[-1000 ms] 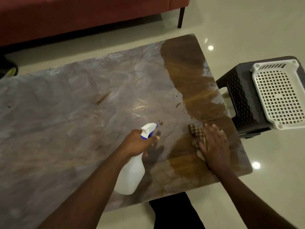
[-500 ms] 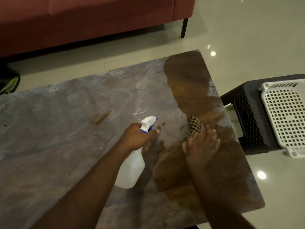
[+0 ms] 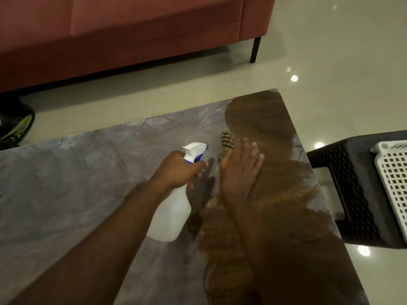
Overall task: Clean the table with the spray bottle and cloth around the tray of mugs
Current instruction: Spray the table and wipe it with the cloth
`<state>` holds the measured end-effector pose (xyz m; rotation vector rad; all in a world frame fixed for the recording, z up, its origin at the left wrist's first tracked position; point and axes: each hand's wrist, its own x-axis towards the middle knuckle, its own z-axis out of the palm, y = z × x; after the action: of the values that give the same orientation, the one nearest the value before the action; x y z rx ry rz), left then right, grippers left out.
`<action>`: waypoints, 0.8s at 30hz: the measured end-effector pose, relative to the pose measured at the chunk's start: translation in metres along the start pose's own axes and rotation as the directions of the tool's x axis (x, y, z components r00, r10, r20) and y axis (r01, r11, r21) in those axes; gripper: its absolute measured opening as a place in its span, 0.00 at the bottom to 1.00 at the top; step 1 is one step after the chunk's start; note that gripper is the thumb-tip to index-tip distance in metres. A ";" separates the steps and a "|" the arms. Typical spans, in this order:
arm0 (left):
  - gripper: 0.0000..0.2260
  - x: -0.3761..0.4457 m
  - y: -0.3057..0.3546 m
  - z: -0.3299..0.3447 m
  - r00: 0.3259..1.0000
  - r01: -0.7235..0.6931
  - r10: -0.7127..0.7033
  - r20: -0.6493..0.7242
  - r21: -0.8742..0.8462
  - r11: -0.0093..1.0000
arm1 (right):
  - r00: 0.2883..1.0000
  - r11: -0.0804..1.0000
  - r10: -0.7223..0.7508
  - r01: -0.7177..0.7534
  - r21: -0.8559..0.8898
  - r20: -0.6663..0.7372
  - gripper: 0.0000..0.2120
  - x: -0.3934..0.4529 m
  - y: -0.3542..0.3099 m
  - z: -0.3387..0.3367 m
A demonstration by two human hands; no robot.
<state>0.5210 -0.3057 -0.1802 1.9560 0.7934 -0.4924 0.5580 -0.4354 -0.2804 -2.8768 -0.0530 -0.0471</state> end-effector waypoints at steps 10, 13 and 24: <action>0.11 0.043 0.026 -0.023 0.991 -0.012 0.008 -0.133 -0.034 0.999 | 0.977 0.977 -0.208 0.204 0.063 0.053 0.28 0.093 0.001 0.003; 0.12 0.050 0.030 -0.025 0.995 -0.020 0.011 -0.096 -0.099 0.995 | 0.975 0.984 -0.178 0.176 0.028 0.136 0.29 0.062 -0.051 0.018; 0.08 0.064 0.036 -0.037 0.986 0.022 -0.054 -0.160 -0.194 0.981 | 0.938 0.941 -0.338 0.333 0.068 0.084 0.24 0.141 -0.051 0.025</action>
<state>0.5926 -0.2652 -0.1800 1.8207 0.9493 -0.2672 0.6973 -0.3751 -0.2856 -2.7819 -0.5550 0.0263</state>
